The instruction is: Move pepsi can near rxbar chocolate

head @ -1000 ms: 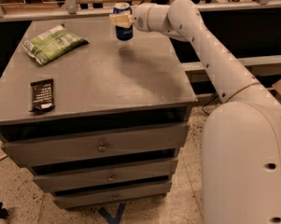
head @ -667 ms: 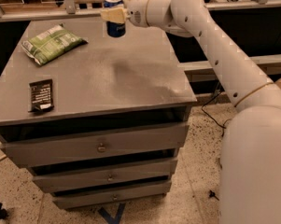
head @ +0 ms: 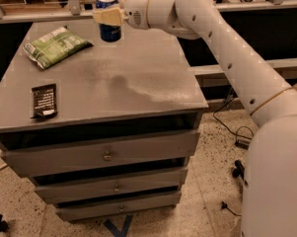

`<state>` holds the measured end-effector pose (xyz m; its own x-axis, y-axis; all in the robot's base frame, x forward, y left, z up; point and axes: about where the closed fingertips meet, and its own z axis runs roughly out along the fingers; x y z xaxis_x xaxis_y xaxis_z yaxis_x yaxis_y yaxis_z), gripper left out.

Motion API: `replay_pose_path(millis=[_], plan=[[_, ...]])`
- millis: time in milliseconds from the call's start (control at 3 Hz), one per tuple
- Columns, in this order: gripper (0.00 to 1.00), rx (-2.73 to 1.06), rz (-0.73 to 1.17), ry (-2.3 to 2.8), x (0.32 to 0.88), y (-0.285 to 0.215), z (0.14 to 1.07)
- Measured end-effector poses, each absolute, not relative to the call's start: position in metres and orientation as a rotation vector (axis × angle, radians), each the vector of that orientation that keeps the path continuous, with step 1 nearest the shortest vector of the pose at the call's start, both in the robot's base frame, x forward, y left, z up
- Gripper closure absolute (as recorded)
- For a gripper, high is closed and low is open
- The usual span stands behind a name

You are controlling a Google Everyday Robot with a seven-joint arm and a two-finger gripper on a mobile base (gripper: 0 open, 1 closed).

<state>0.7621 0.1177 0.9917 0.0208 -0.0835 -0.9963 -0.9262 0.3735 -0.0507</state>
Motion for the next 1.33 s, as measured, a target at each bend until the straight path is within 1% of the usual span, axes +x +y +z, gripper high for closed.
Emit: replay_pose_path(millis=[333,667,1000,1333], plan=[[1.0,-1.076,0.913,1.333,0.726,0.157,0.991],[1.0,-1.129,1.018,1.308,0.667,0.191,0.983],[1.0,-1.159,1.109,1.292,0.626,0.219,0.968],[1.0,-1.179,1.139,1.293,0.61,0.232,0.955]])
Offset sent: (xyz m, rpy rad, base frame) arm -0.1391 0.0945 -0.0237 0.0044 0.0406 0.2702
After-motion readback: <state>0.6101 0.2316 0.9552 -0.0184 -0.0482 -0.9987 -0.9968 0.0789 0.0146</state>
